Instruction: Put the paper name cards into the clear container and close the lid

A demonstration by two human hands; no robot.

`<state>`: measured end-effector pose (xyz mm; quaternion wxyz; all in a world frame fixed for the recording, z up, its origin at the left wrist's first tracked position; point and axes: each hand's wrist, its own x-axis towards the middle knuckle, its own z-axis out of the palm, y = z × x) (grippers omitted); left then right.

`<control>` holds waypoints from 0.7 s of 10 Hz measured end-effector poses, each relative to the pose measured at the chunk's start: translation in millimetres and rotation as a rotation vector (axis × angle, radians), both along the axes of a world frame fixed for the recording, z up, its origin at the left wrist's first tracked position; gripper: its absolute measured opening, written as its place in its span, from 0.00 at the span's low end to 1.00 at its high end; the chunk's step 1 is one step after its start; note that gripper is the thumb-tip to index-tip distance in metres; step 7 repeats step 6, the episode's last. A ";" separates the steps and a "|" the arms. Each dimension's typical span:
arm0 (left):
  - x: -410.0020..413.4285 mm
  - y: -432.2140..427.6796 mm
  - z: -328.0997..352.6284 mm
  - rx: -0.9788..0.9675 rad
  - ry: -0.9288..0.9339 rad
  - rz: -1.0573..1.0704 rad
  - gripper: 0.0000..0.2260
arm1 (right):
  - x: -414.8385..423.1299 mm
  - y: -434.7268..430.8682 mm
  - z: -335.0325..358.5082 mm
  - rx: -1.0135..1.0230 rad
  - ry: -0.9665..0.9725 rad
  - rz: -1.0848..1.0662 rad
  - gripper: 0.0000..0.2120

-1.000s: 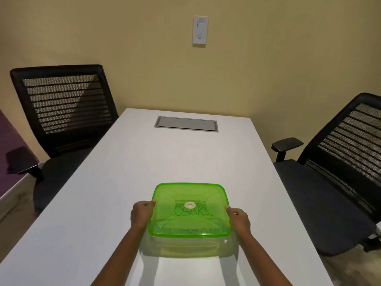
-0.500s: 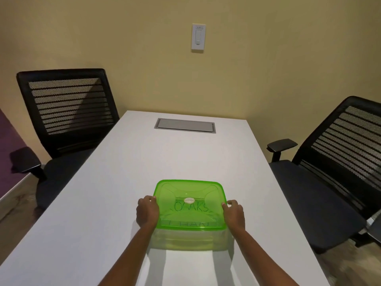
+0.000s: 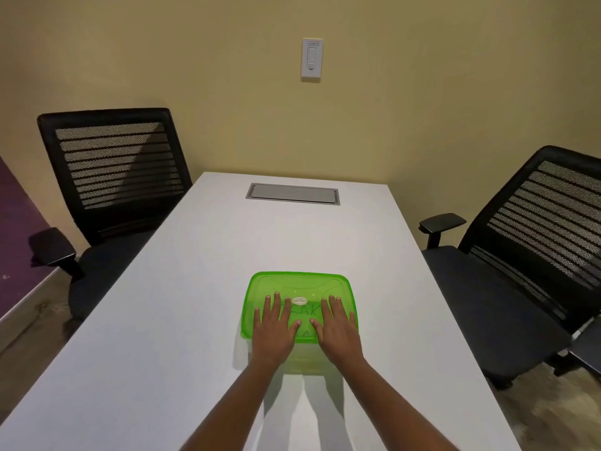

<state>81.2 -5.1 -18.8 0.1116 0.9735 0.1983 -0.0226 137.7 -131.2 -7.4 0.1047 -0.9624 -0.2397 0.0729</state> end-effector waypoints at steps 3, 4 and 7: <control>-18.4 -9.3 13.0 0.099 -0.071 0.051 0.46 | -18.2 -5.8 -8.9 0.059 0.014 -0.002 0.29; -18.6 -8.9 7.5 0.016 -0.003 -0.006 0.54 | -14.9 -6.2 -9.0 0.041 0.039 0.000 0.29; -16.3 2.9 21.9 0.158 -0.140 0.054 0.45 | -2.1 -16.2 19.5 -0.039 0.011 -0.010 0.47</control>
